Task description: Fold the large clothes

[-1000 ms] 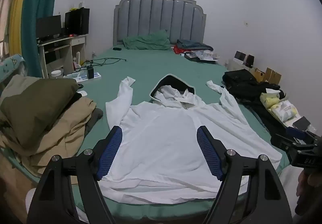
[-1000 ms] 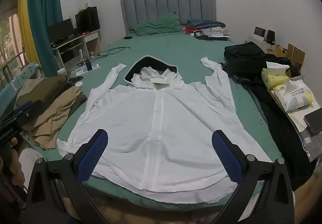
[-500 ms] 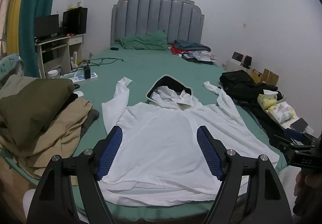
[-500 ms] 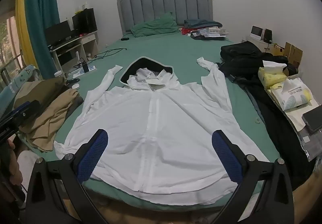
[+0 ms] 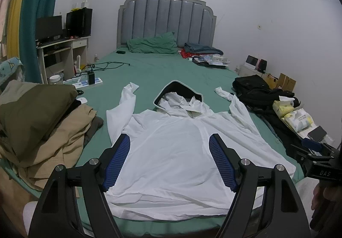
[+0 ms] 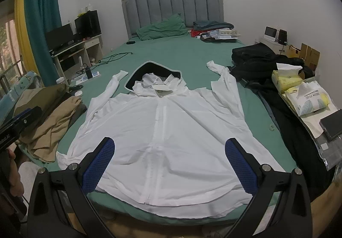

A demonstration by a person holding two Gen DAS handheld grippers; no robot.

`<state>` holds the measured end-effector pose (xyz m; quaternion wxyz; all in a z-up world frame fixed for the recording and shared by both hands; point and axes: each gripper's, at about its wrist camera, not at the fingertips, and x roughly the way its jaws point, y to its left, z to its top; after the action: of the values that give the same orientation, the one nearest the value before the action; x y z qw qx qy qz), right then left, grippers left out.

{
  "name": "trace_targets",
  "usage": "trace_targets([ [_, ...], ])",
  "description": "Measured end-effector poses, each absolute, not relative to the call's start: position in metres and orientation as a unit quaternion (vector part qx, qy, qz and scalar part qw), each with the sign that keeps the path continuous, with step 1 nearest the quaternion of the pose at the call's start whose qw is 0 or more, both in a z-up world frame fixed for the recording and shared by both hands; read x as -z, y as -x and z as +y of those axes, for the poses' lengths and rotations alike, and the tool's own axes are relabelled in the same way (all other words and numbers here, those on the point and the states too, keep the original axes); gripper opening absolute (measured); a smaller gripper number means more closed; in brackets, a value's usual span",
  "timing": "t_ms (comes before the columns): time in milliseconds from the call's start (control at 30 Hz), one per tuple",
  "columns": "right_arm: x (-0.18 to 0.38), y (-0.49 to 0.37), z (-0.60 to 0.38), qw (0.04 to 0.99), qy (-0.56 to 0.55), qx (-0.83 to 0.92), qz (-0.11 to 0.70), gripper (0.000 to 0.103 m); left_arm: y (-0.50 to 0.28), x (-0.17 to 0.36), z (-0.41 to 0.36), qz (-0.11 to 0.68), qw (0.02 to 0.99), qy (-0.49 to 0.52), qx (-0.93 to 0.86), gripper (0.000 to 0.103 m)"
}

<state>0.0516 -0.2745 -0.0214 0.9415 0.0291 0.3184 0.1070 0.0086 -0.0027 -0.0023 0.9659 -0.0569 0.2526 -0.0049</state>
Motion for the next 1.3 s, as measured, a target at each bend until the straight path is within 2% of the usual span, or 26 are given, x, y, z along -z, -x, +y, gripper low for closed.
trace_targets([
  [1300, 0.021, -0.051, -0.278, 0.942, -0.031, -0.105, 0.317, 0.102, -0.004, 0.000, -0.015, 0.252, 0.966, 0.051, 0.008, 0.080],
])
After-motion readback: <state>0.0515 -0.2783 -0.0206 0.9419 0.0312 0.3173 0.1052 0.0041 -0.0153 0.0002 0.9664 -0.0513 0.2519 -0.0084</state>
